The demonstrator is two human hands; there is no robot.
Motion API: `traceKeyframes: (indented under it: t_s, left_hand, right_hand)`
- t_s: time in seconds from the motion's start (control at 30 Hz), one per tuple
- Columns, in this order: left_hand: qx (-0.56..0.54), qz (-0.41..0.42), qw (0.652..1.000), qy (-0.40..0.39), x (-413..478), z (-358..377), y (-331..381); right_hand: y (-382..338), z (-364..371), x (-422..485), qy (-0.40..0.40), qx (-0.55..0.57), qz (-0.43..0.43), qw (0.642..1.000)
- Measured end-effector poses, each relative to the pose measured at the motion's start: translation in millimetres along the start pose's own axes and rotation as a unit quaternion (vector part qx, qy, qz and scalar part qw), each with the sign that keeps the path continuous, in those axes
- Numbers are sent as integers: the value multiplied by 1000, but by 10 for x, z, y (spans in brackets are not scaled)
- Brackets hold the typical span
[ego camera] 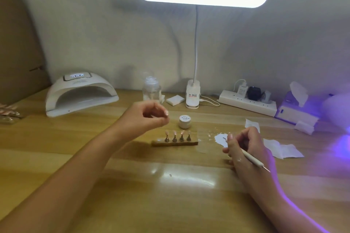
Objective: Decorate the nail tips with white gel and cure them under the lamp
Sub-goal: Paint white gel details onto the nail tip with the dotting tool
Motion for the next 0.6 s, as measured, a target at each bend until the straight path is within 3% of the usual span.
traceKeyframes:
  t_s: [0.13, 0.27, 0.6]
  left_hand:
    - [70, -58, 993, -77, 44, -71, -213]
    - [132, -65, 986, -73, 86, -89, -307]
    - [153, -92, 978, -111, 123, -108, -354]
  right_hand:
    - [-12, 4, 15, -3, 15, -2, 1000]
    - [5, 0, 13, -9, 37, 10, 999]
    - [64, 4, 42, 26, 76, 25, 996]
Point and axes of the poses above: each hand's wrist, its own x-axis towards the middle knuckle, its own z-axis out of the palm, y = z × x, the point moved 2 cm from there along x, towards the middle knuckle, and after that the axes turned 13 degrees about -z, right-handed, at the moved point
